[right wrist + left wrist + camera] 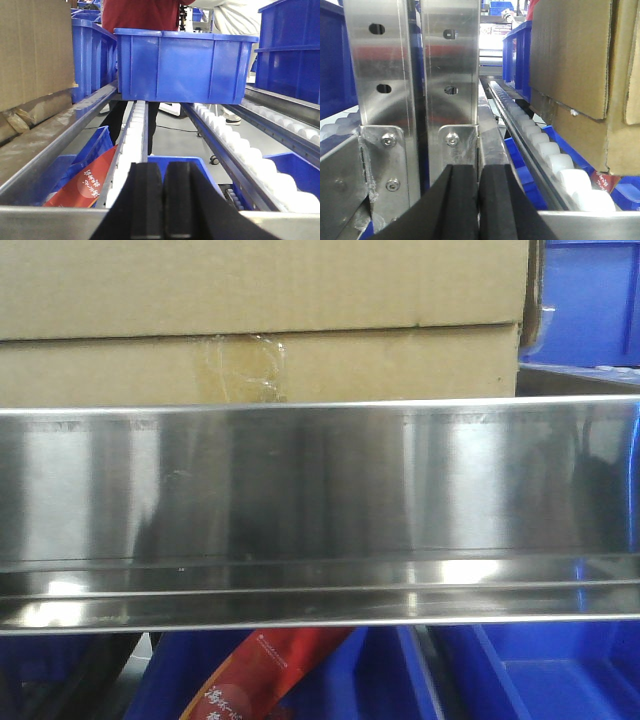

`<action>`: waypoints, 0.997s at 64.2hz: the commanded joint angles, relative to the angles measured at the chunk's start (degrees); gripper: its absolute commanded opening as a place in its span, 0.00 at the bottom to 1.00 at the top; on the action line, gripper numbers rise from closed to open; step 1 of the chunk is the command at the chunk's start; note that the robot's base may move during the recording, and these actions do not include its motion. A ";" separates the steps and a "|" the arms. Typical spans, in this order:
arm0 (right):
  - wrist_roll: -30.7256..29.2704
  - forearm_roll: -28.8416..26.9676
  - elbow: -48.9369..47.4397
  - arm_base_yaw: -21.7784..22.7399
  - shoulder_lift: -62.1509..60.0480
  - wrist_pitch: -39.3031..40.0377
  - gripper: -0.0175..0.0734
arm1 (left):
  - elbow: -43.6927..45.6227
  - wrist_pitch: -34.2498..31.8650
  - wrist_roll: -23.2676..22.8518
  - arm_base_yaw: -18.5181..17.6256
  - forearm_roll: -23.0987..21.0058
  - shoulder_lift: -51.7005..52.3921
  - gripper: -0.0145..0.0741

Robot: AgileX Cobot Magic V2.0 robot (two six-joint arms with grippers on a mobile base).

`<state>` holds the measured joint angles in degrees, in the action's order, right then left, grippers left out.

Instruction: Grab carton from right shelf to conveyor

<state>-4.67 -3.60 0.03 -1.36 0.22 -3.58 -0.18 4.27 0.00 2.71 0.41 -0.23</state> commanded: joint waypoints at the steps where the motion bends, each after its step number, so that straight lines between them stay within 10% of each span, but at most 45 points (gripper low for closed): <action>1: -0.23 -0.03 -0.03 -0.07 -0.22 1.13 0.11 | 0.18 -0.97 0.00 -0.39 -0.41 0.23 0.17; 64: -0.11 -0.27 -0.03 0.04 -0.22 7.39 0.11 | 0.18 -7.72 0.00 -0.25 1.41 0.23 0.17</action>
<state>-4.67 -3.60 0.03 -1.36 0.22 0.87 -0.18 -0.59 0.00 2.71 1.78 -0.23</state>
